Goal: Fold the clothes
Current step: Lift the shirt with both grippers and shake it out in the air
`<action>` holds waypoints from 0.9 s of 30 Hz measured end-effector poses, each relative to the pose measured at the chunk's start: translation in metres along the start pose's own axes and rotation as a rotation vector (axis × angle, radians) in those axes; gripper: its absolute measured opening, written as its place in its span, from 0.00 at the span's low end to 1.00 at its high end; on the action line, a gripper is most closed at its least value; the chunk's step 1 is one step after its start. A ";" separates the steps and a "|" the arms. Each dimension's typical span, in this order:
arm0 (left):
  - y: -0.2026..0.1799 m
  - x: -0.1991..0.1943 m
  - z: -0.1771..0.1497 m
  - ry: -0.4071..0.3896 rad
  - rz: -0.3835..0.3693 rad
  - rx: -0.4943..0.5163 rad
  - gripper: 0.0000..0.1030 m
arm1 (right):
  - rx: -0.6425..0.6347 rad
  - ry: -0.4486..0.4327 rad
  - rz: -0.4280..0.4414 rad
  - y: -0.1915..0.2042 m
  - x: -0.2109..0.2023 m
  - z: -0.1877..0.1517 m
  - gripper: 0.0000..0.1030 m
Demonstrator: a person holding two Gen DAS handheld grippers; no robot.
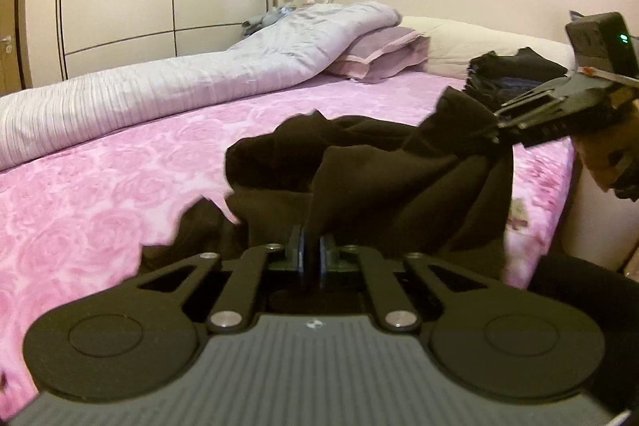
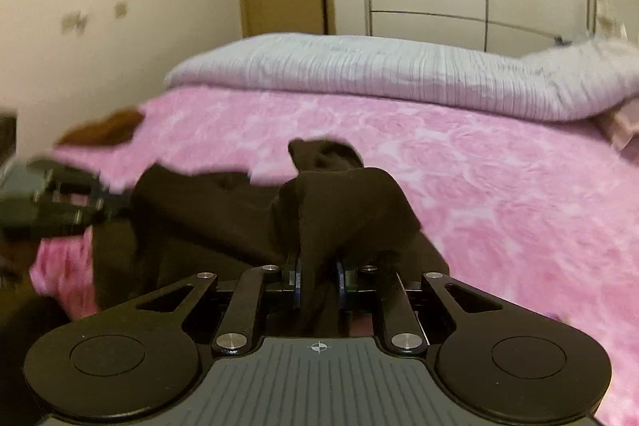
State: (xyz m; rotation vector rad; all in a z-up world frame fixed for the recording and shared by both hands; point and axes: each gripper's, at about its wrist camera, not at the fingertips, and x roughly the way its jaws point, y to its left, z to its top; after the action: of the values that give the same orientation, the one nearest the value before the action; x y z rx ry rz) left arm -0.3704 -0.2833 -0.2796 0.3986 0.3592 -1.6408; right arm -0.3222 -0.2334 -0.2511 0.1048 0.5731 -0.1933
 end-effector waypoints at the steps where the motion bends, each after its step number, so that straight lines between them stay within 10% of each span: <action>1: -0.008 -0.003 -0.005 0.005 -0.001 -0.008 0.04 | -0.009 0.016 -0.017 0.005 -0.006 -0.011 0.12; 11: -0.071 -0.038 -0.013 0.100 -0.077 0.048 0.08 | 0.164 0.053 -0.158 0.009 -0.068 -0.085 0.09; 14: -0.056 -0.037 0.004 0.076 -0.033 0.116 0.35 | 0.152 0.052 -0.172 0.013 -0.079 -0.090 0.09; 21: -0.015 0.026 0.059 0.037 0.084 0.417 0.57 | 0.125 0.030 -0.236 0.014 -0.074 -0.079 0.09; 27: -0.024 0.128 0.070 0.143 -0.166 0.714 0.67 | 0.109 0.024 -0.338 -0.007 -0.084 -0.074 0.09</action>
State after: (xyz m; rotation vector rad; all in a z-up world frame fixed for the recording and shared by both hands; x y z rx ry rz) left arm -0.4092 -0.4262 -0.2765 1.0459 -0.1101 -1.8780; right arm -0.4315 -0.2164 -0.2675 0.1158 0.6019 -0.5528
